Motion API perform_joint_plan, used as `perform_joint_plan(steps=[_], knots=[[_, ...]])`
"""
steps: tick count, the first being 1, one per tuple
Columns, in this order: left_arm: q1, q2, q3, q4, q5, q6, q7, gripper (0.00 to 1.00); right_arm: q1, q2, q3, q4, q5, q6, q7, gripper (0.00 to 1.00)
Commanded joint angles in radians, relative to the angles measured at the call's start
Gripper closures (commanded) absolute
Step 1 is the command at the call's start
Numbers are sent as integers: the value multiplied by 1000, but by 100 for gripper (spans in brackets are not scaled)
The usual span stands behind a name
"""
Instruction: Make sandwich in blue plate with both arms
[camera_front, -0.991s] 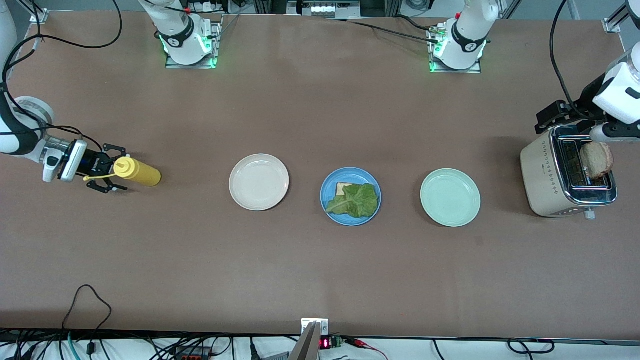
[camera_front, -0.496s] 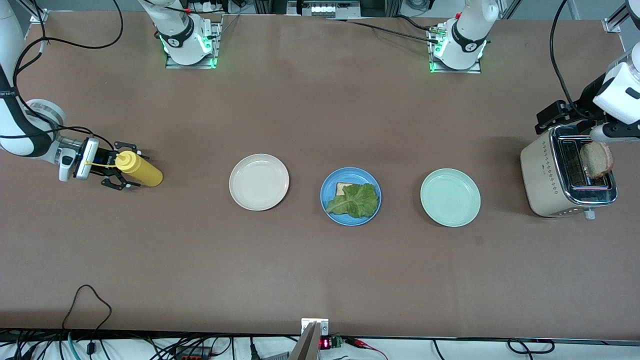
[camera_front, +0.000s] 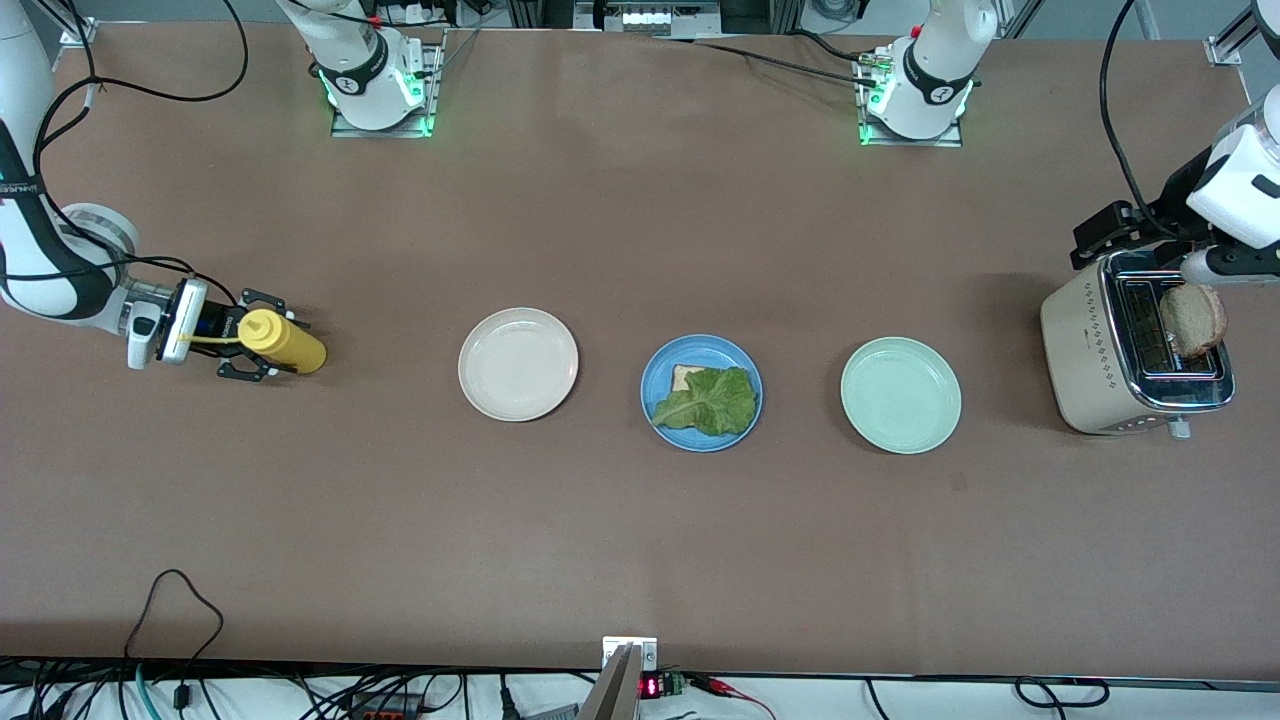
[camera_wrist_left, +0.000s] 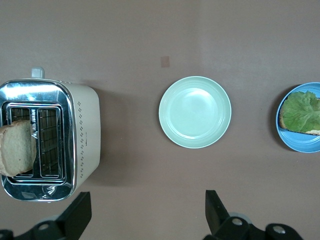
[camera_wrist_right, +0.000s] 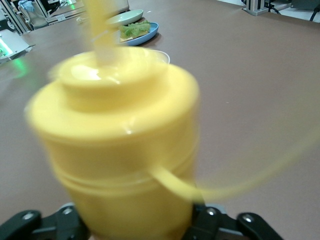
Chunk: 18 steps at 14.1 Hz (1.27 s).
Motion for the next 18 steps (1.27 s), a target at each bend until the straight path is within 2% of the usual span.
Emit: perform_joint_plan(steps=[1,3,6,8,14,18], knots=[[7,-19,-4,-17,-2,12,11,0,31,-21,2,-4,21,39,27,100],[7,-19,-4,-17,-2,12,11,0,73,-65,0,-1,23,76,88,100],[7,-19,-4,-17,-4,11,11,0,183,-185,-1,-2,-6,165,266,100],[7,-19,-4,-17,-4,11,13,0,263,-249,-1,-1,-84,216,399,100],[5,-22,-5,-20,-4,12,13,0,511,-395,0,5,-469,280,1023,100],[4,-24,-7,-20,-4,14,13,0,683,-406,0,41,-737,274,1373,100]])
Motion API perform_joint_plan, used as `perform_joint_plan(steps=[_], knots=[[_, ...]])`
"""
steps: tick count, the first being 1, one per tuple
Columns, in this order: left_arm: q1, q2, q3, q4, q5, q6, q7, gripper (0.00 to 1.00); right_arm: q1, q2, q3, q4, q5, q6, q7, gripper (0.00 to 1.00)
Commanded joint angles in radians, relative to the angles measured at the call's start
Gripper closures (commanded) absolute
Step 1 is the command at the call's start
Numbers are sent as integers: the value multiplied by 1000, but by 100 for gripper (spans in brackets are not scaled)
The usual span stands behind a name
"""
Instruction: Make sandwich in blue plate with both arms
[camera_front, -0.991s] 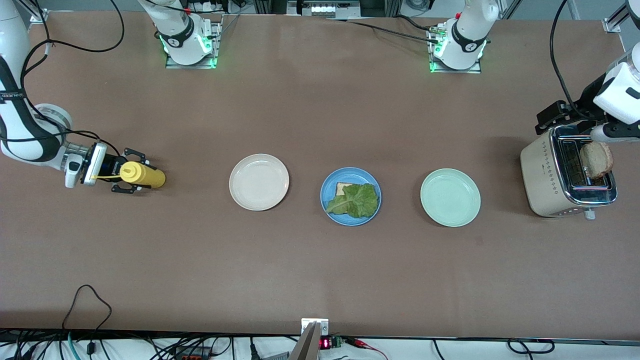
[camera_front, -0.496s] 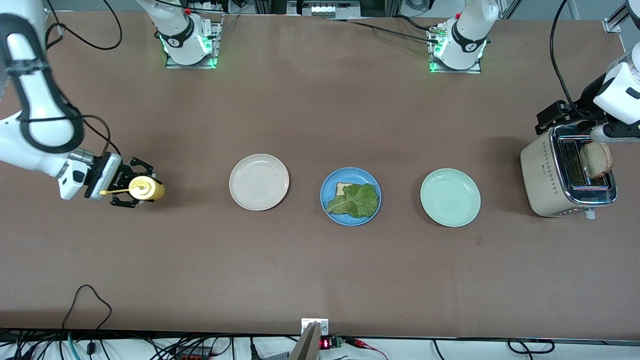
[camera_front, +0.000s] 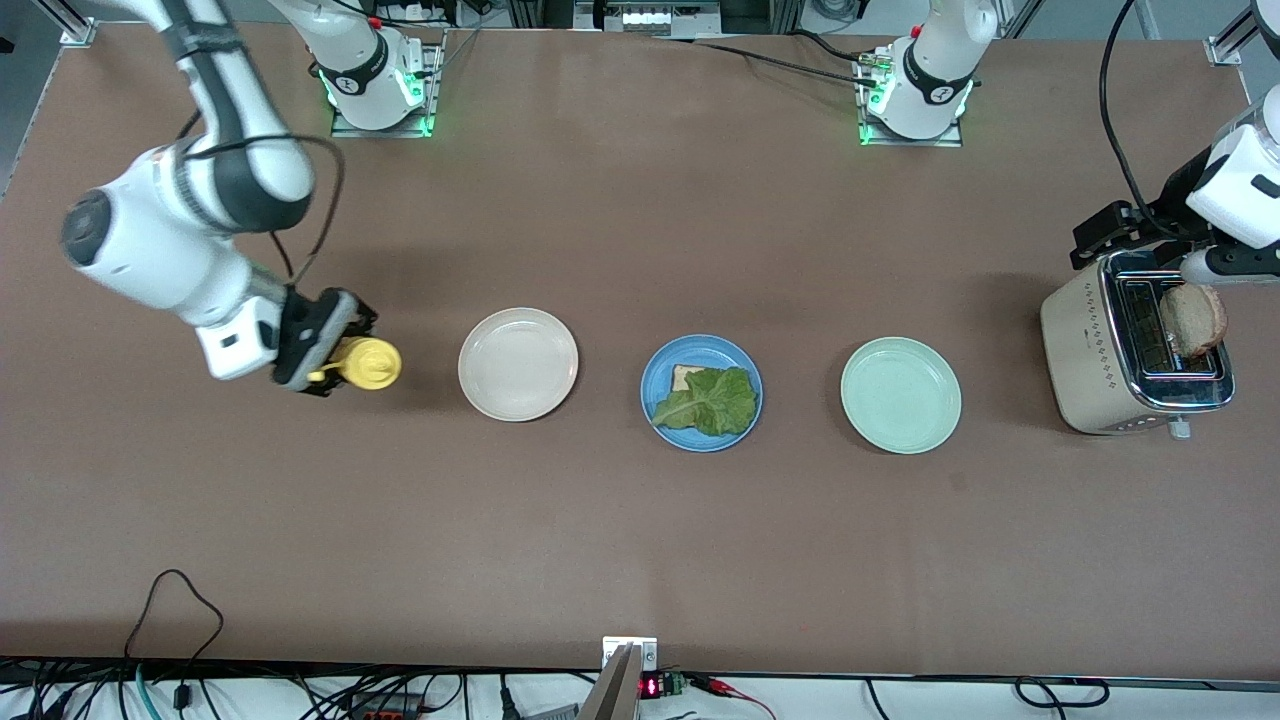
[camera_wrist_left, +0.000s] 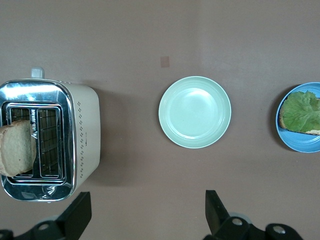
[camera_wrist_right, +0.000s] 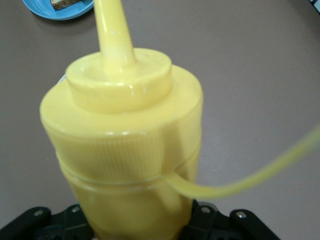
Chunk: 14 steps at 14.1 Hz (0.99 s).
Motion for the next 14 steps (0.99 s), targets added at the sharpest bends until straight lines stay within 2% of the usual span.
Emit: perform_joint_plan(steps=[1,5,7,9,11,14], knots=[[4,-27,-6,-22,-4,14,13,0,115,-12,-12,21,-169,-2,213,100],[-3,-53,-6,-52,-2,17,13,0,303,50,-13,52,-412,-9,543,100],[-3,-100,-6,-123,-4,59,13,0,377,109,-14,108,-490,-39,649,100],[-3,-113,-6,-141,-4,60,11,0,463,190,-27,211,-543,-111,730,100],[6,-105,-3,-128,-2,61,11,0,571,276,-91,315,-592,-147,809,100],[6,-102,-3,-105,-4,3,5,0,740,406,-225,447,-594,-147,858,100]])
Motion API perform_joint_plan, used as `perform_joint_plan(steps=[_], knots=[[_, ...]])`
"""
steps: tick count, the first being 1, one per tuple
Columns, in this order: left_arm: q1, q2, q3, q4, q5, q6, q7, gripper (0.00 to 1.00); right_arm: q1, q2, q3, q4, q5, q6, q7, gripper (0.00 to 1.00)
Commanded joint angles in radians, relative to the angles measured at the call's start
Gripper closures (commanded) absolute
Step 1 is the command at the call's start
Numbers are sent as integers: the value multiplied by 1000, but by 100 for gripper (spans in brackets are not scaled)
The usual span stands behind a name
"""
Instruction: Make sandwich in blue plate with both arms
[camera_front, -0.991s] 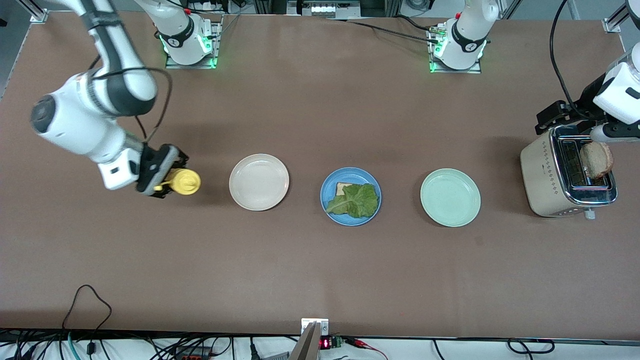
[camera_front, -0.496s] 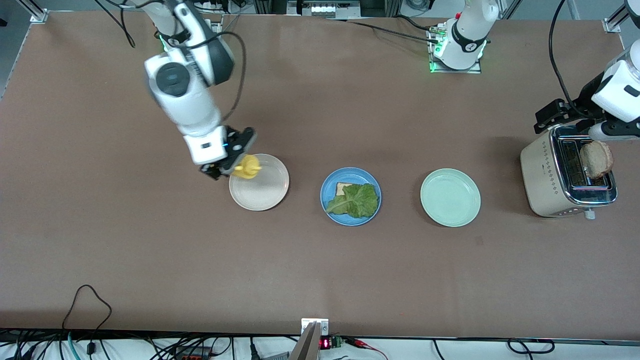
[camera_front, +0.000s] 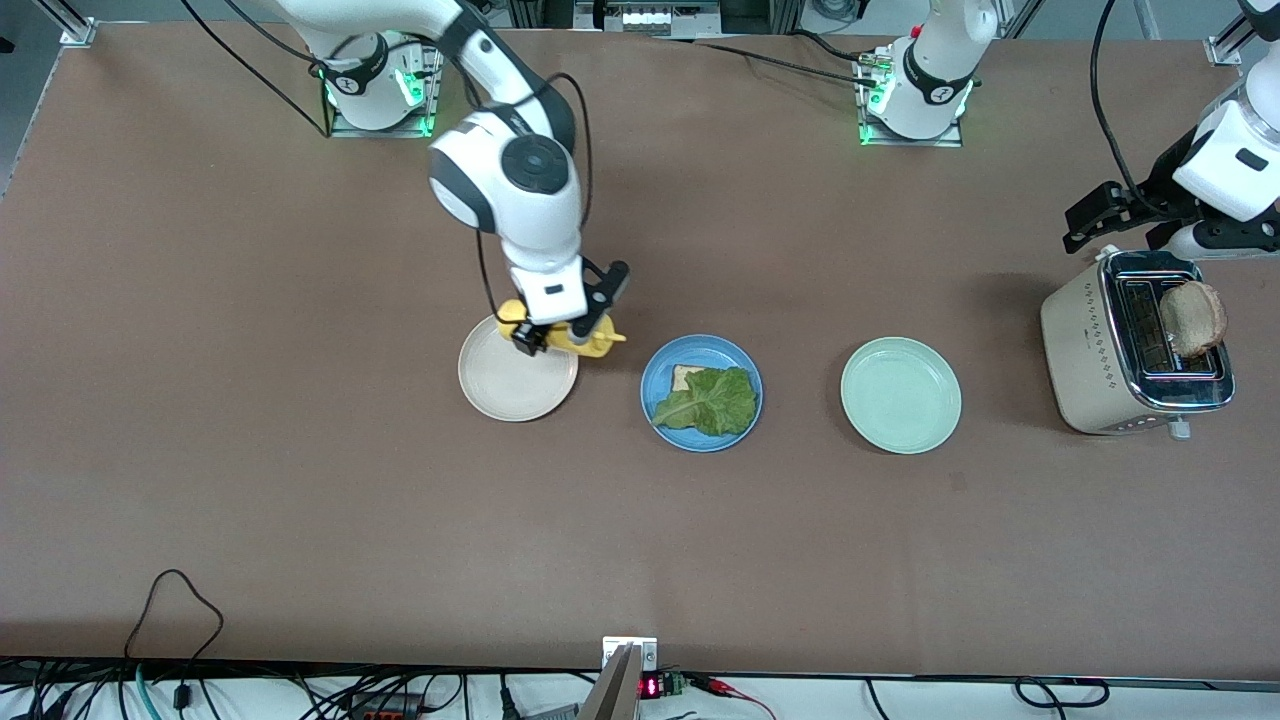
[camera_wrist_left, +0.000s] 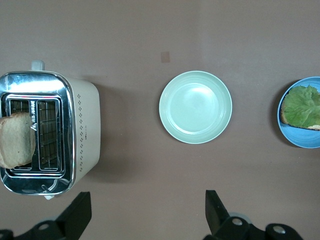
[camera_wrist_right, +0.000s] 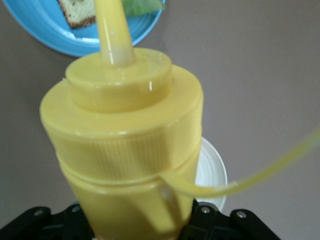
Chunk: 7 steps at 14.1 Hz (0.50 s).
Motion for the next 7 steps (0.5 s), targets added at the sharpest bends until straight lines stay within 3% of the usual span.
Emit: perform_joint_plan(steps=[1,4,7], knots=[[4,-12,0,9,-2,-38,8,0,137,135,-107,170,-22,-38,59,100],[2,-5,0,25,-1,-32,10,0,160,167,-132,192,-22,-30,87,100],[2,-3,-2,31,-2,-13,11,0,128,132,-130,179,-11,-27,79,100]])
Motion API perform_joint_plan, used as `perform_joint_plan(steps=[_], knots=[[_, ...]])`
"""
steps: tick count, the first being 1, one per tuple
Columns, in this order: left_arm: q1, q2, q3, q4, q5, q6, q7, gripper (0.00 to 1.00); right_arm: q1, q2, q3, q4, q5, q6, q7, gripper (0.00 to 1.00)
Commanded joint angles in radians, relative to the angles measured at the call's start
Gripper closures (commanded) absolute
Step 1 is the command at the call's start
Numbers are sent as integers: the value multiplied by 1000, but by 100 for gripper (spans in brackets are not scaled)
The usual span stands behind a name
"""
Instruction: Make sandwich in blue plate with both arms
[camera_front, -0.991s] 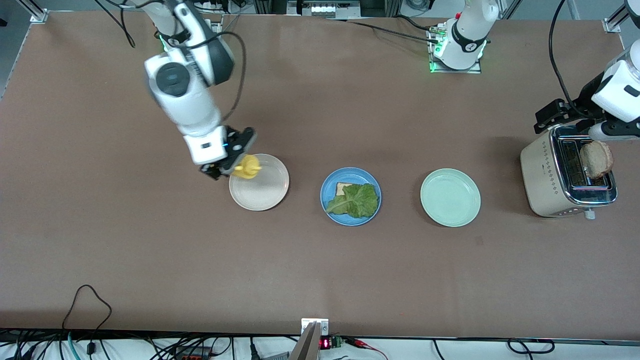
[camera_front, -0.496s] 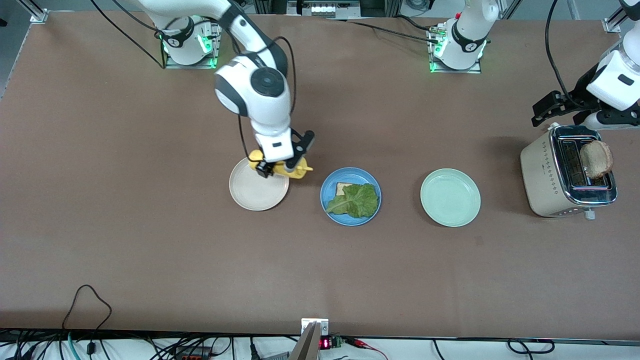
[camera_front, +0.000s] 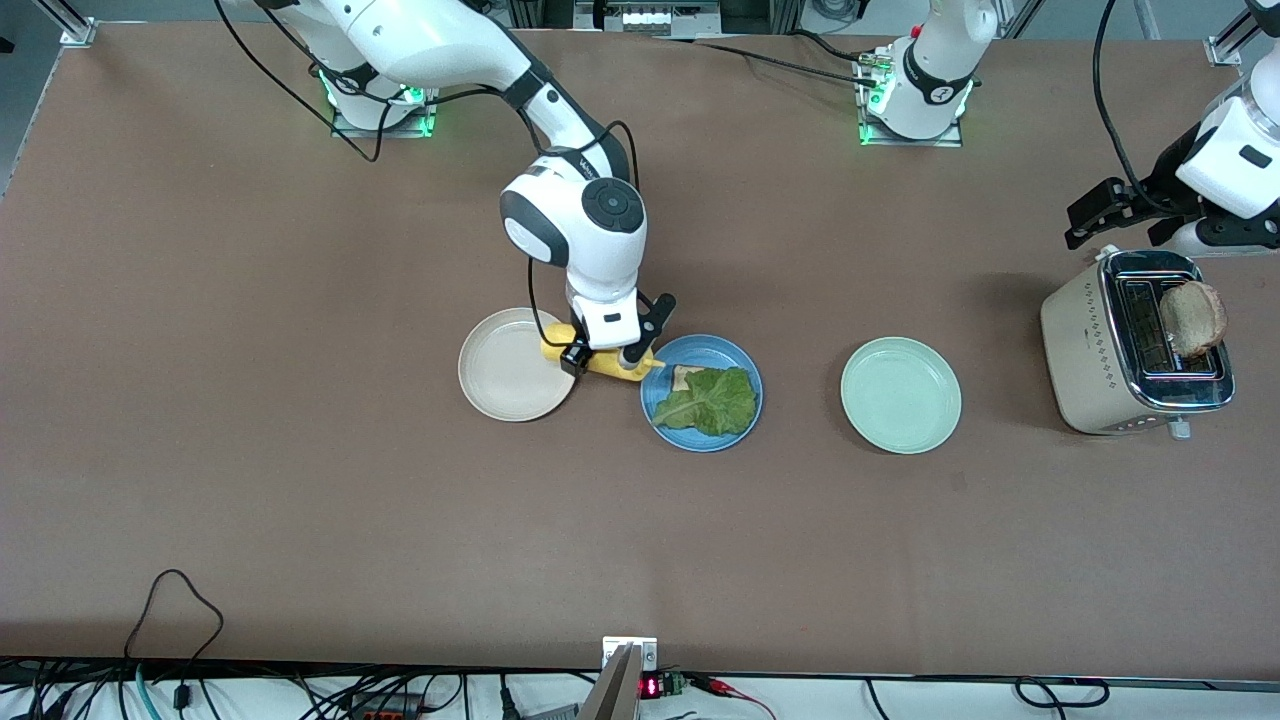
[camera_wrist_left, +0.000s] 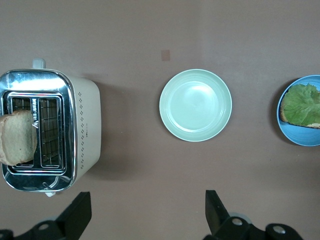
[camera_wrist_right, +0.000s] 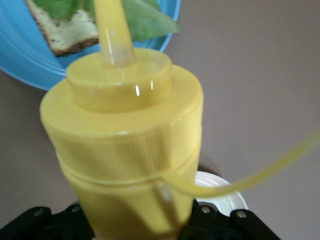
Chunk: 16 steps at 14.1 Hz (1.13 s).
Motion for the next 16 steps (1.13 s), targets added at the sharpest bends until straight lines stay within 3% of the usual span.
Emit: perform_joint_plan(steps=[1,4,8,12,16], knots=[[2,-6,-2,15,-2,7,11,0,-50,-63,-1,-9,-5,-29,-8,100],[-6,-8,-2,9,-2,41,11,0,-169,-207,44,-121,33,-34,-99,100],[2,-4,-2,15,-4,33,10,0,-490,-428,235,-328,105,-31,-290,100],[0,-6,-2,17,-4,31,10,0,-712,-564,259,-430,359,-37,-707,100],[-7,-9,-3,17,-4,22,10,0,-945,-589,259,-463,634,-91,-1170,100]])
